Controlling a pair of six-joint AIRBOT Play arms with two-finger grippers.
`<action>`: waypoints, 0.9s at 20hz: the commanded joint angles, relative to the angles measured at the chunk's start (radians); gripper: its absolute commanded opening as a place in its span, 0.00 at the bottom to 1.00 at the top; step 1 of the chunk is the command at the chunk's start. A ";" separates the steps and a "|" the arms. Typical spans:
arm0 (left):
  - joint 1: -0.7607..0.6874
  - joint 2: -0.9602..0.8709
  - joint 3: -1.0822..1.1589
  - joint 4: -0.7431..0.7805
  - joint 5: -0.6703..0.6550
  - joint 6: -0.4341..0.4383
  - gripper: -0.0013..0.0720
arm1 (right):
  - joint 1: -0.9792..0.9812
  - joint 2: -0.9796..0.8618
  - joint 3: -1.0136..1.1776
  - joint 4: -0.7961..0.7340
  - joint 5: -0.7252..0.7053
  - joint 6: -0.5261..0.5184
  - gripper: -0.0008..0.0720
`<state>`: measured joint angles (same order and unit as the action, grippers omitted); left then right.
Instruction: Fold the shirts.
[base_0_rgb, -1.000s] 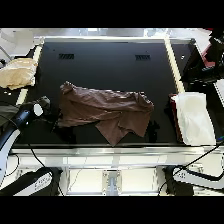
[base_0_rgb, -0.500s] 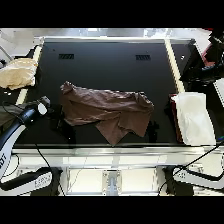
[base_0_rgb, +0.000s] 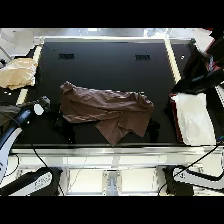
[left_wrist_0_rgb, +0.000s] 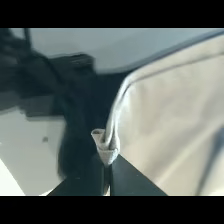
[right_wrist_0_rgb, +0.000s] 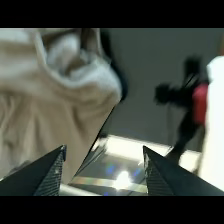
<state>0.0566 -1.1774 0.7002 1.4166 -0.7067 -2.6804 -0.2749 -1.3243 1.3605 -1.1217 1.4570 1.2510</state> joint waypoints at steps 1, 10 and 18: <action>0.034 0.061 0.001 0.012 0.003 0.136 0.03 | 0.025 -0.001 -0.301 0.100 -0.196 -0.063 0.72; 0.034 0.076 0.002 0.011 0.003 0.229 0.03 | 0.217 -0.161 -0.473 0.121 -0.622 -0.154 0.67; 0.034 0.083 0.002 0.011 0.012 0.229 0.03 | 0.232 -0.182 -0.367 0.123 -0.685 -0.155 0.04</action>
<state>0.0898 -1.0996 0.7010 1.4277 -0.7025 -2.4557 -0.0498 -1.5032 0.9382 -1.0149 0.7689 1.1019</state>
